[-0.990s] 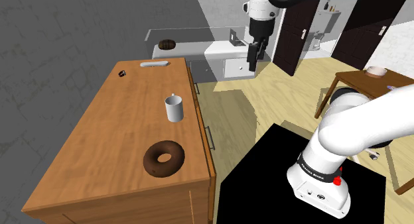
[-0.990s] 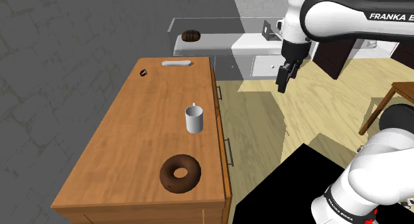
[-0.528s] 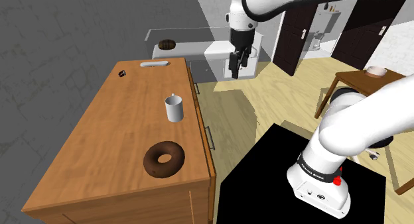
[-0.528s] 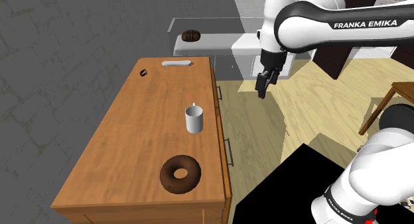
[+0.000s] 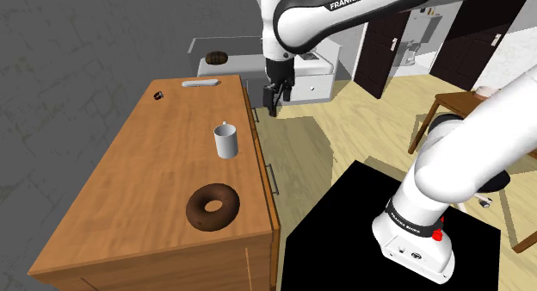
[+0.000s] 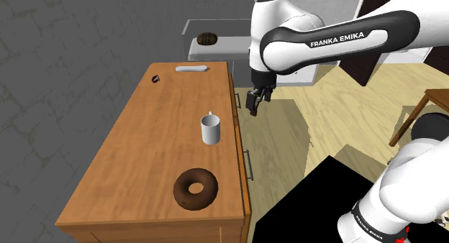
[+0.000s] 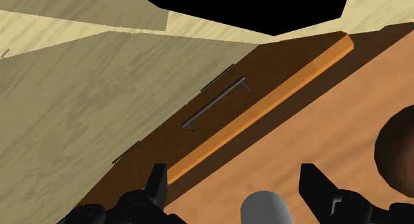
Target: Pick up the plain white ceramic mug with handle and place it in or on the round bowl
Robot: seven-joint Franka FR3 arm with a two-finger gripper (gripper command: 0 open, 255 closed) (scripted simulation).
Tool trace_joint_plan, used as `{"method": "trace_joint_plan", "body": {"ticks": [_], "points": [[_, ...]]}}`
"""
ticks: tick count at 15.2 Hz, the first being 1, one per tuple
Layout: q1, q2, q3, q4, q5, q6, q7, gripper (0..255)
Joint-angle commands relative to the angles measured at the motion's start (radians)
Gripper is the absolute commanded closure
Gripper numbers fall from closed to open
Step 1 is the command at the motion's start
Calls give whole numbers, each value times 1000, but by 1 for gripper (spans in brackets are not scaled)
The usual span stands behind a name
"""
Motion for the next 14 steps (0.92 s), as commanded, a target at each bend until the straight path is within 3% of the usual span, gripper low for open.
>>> {"method": "trace_joint_plan", "body": {"ticks": [1,14], "points": [[4,73,19,35,1,42,26,0],[57,544,98,365,-77,193,190,0]]}}
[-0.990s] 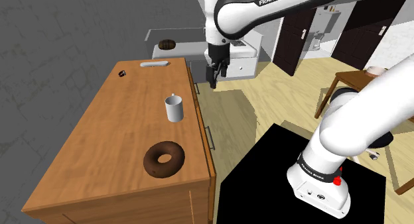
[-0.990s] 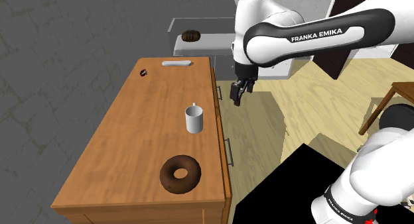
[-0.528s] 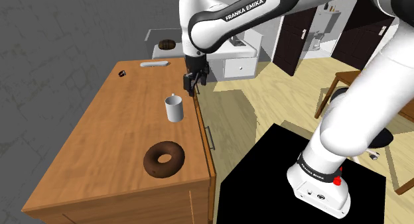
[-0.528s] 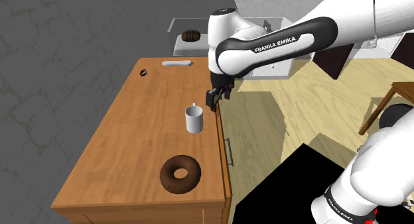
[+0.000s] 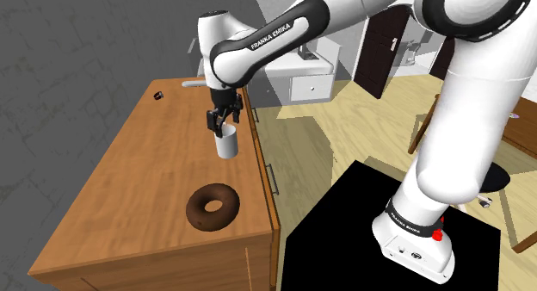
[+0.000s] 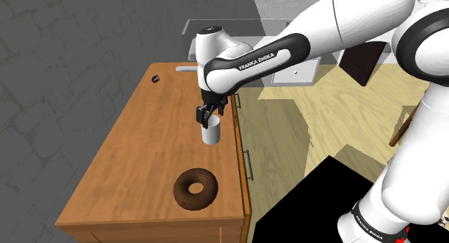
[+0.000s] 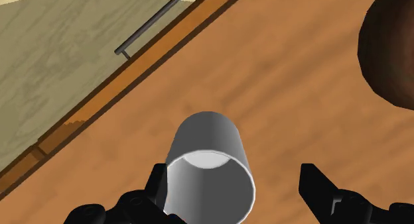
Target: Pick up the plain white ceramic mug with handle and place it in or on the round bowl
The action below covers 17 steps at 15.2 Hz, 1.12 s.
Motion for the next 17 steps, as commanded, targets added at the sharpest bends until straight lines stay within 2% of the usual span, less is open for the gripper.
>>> {"method": "trace_joint_plan", "body": {"ticks": [1,3,10,17], "points": [[12,63,4,55,-14,11,19,0],[24,116,6,106,-27,14,34,0],[29,168,-3,70,-49,99,48,0],[29,168,-3,70,-49,99,48,0]]}}
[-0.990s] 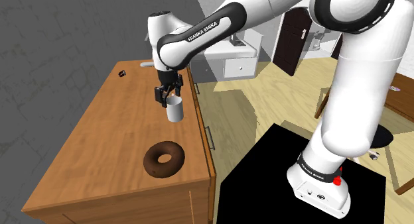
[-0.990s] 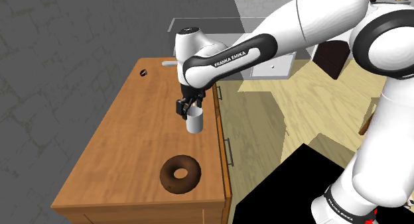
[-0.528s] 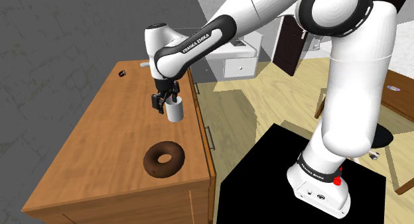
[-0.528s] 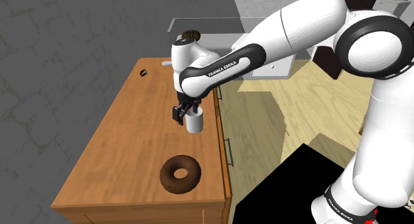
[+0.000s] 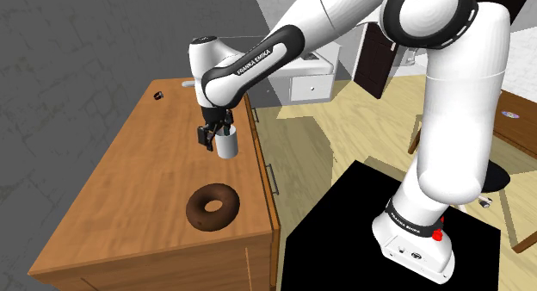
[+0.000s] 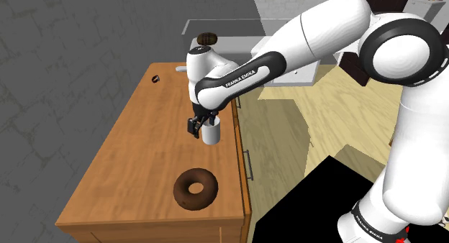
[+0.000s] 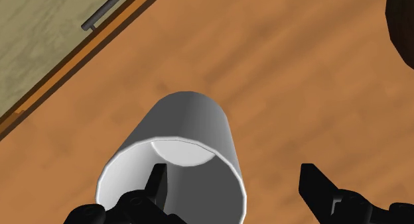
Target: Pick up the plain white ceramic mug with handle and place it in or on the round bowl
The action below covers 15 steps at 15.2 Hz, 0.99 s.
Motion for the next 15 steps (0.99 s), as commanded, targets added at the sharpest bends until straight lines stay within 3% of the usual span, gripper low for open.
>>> {"method": "trace_joint_plan", "body": {"ticks": [1,2,11,15], "points": [[0,0,0,0,0,0,0,0],[0,0,0,0,0,0,0,255],[0,0,0,0,0,0,0,255],[-3,-26,4,21,12,-45,-9,255]]}}
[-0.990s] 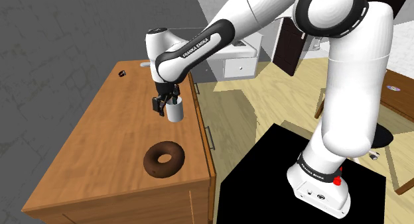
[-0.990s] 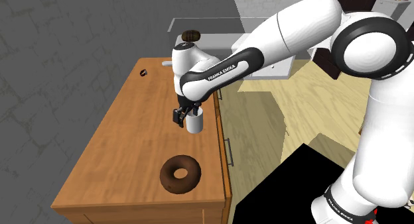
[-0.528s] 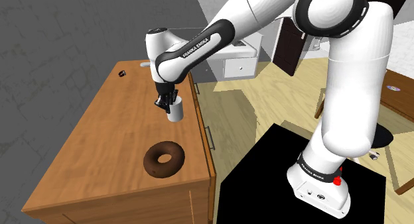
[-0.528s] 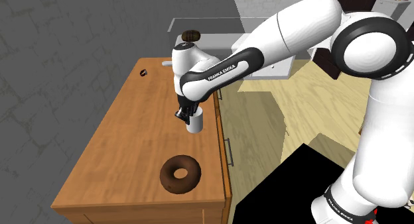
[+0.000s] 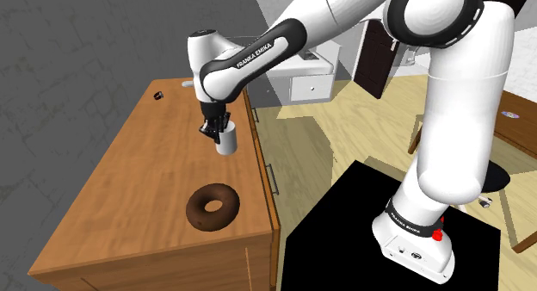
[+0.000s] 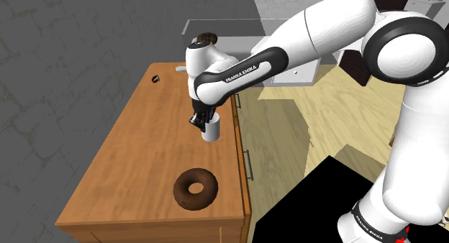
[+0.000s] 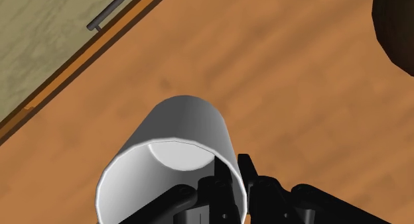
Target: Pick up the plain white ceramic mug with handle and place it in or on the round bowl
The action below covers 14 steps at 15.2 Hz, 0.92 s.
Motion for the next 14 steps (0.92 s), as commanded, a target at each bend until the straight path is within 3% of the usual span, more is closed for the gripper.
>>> {"method": "trace_joint_plan", "body": {"ticks": [1,14], "points": [[-2,-13,2,9,6,-22,-4,255],[-6,-74,10,107,34,-177,-26,255]]}}
